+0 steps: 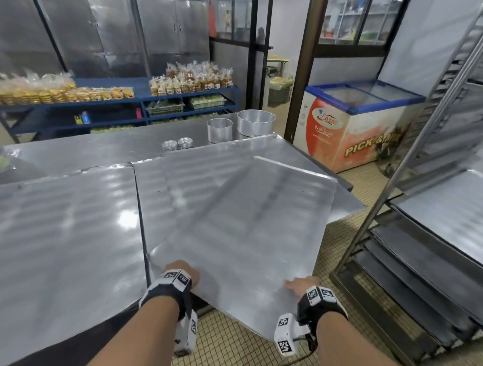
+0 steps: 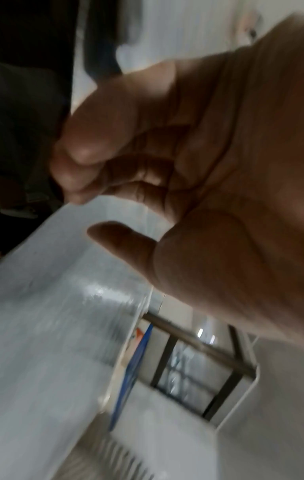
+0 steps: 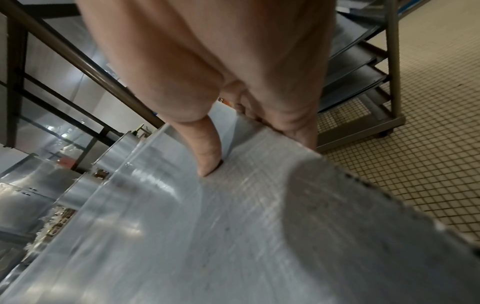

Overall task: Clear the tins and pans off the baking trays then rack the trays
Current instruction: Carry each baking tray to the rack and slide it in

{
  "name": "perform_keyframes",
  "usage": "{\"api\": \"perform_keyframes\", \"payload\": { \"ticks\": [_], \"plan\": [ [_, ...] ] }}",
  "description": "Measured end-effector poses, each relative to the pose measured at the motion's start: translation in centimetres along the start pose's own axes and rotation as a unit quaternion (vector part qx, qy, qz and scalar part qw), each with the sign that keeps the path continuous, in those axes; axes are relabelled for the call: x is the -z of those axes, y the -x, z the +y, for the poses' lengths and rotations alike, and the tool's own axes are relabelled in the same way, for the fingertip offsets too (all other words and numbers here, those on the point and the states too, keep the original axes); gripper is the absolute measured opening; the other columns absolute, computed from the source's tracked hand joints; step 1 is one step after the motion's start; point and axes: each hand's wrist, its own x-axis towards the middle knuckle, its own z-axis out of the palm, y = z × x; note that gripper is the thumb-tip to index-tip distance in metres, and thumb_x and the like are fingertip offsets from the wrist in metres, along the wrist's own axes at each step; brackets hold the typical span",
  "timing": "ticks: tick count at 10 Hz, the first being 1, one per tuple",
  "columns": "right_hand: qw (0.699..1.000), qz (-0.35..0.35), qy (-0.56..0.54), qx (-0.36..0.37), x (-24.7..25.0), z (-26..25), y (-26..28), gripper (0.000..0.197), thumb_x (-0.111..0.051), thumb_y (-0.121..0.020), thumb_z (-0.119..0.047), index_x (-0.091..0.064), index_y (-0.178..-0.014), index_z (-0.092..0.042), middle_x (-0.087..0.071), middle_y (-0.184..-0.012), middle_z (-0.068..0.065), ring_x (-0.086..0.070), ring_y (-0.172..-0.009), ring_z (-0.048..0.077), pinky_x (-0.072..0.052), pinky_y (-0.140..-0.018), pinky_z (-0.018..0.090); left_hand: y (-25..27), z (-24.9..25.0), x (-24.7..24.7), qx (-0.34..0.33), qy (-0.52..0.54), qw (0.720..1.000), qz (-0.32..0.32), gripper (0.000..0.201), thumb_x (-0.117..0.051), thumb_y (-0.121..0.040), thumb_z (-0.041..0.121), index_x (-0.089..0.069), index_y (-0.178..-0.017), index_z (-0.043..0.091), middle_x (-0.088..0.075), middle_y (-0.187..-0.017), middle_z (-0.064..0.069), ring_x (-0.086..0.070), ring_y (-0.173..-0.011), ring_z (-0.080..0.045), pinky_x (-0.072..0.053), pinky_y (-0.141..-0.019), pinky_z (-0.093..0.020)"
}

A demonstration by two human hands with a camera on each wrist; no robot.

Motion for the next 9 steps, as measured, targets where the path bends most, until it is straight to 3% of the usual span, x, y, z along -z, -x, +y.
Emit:
{"api": "perform_keyframes", "payload": {
  "ticks": [1,2,3,4,5,6,7,8,9],
  "plan": [
    [0.991,0.024,-0.117,-0.052,-0.2,2.0,-0.3,0.056,-0.066,-0.092,-0.036,-0.054,-0.135,-0.002,-0.056,-0.136,0.015,-0.054,-0.125,0.028,-0.042,-0.086,0.025,-1.1,1.2,0.4,-0.019,-0.038,0.999,0.026,0.032,-0.055,-0.093,0.031,-0.071,-0.11,0.009,-0.073,-0.112,-0.01,-0.07,-0.104,-0.028,-0.055,-0.088,-0.03],
    [0.982,0.021,-0.164,-0.087,0.1,3.5,-0.4,0.058,-0.073,-0.085,-0.034,-0.057,-0.131,-0.002,-0.059,-0.132,0.014,-0.057,-0.122,0.027,-0.045,-0.088,0.026,-2.7,2.0,0.8,-0.022,-0.041,0.998,0.034,0.031,-0.06,-0.088,0.03,-0.068,-0.11,0.01,-0.069,-0.116,-0.012,-0.066,-0.108,-0.031,-0.053,-0.086,-0.031],
    [0.972,0.037,-0.204,-0.107,0.5,4.4,-0.2,0.061,-0.08,-0.079,-0.032,-0.059,-0.128,-0.002,-0.062,-0.127,0.014,-0.06,-0.117,0.028,-0.046,-0.084,0.026,-4.8,2.0,0.7,0.004,-0.036,0.997,0.062,0.052,-0.063,-0.082,0.039,-0.051,-0.126,0.013,-0.052,-0.129,-0.015,-0.048,-0.124,-0.036,-0.046,-0.102,-0.048],
    [0.962,0.053,-0.234,-0.132,0.5,4.7,0.0,0.062,-0.082,-0.076,-0.031,-0.06,-0.127,-0.004,-0.064,-0.124,0.013,-0.062,-0.114,0.028,-0.049,-0.087,0.028,-7.2,2.4,0.8,0.01,-0.021,0.997,0.069,0.06,-0.069,-0.085,0.036,-0.04,-0.13,0.01,-0.041,-0.135,-0.018,-0.037,-0.13,-0.037,-0.038,-0.107,-0.048],
    [0.953,0.073,-0.255,-0.148,0.2,4.5,0.2,0.06,-0.082,-0.076,-0.031,-0.061,-0.127,-0.006,-0.064,-0.125,0.012,-0.061,-0.116,0.027,-0.049,-0.091,0.028,-9.2,2.8,1.5,0.02,0.015,0.998,0.065,0.077,-0.078,-0.072,0.045,-0.046,-0.129,0.005,-0.046,-0.129,-0.02,-0.044,-0.124,-0.039,-0.04,-0.104,-0.048],
    [0.94,0.087,-0.277,-0.178,-0.1,3.7,0.7,0.051,-0.077,-0.081,-0.027,-0.063,-0.125,-0.005,-0.064,-0.126,0.013,-0.06,-0.117,0.028,-0.047,-0.084,0.027,-11.9,2.5,1.3,0.016,0.023,0.999,0.033,0.084,-0.076,-0.076,0.055,-0.053,-0.134,-0.001,-0.051,-0.136,-0.026,-0.05,-0.127,-0.042,-0.042,-0.106,-0.051],
    [0.918,0.114,-0.315,-0.212,-0.5,2.8,1.2,0.045,-0.072,-0.085,-0.022,-0.063,-0.125,-0.003,-0.065,-0.123,0.015,-0.062,-0.113,0.031,-0.049,-0.083,0.028,-12.9,1.2,2.0,-0.009,0.086,0.996,-0.027,0.069,-0.081,-0.077,0.052,-0.067,-0.122,0.002,-0.066,-0.126,-0.02,-0.063,-0.117,-0.037,-0.05,-0.096,-0.04],
    [0.886,0.147,-0.359,-0.256,-0.9,1.9,2.0,0.045,-0.074,-0.083,-0.015,-0.06,-0.121,0.004,-0.061,-0.101,0.017,-0.061,-0.089,0.033,-0.048,-0.077,0.032,-13.2,0.5,2.8,0.021,0.153,0.987,-0.054,0.073,-0.087,-0.066,0.057,-0.07,-0.116,0.008,-0.071,-0.119,-0.017,-0.066,-0.11,-0.038,-0.053,-0.094,-0.041],
    [0.852,0.176,-0.409,-0.274,-1.8,1.3,2.4,0.047,-0.077,-0.078,-0.007,-0.06,-0.119,0.009,-0.065,-0.106,0.02,-0.061,-0.092,0.036,-0.049,-0.079,0.036,-12.7,-0.1,3.7,0.033,0.226,0.973,-0.04,0.089,-0.093,-0.057,0.055,-0.067,-0.124,0.004,-0.071,-0.118,-0.02,-0.068,-0.105,-0.04,-0.054,-0.095,-0.044]
  ]
}}
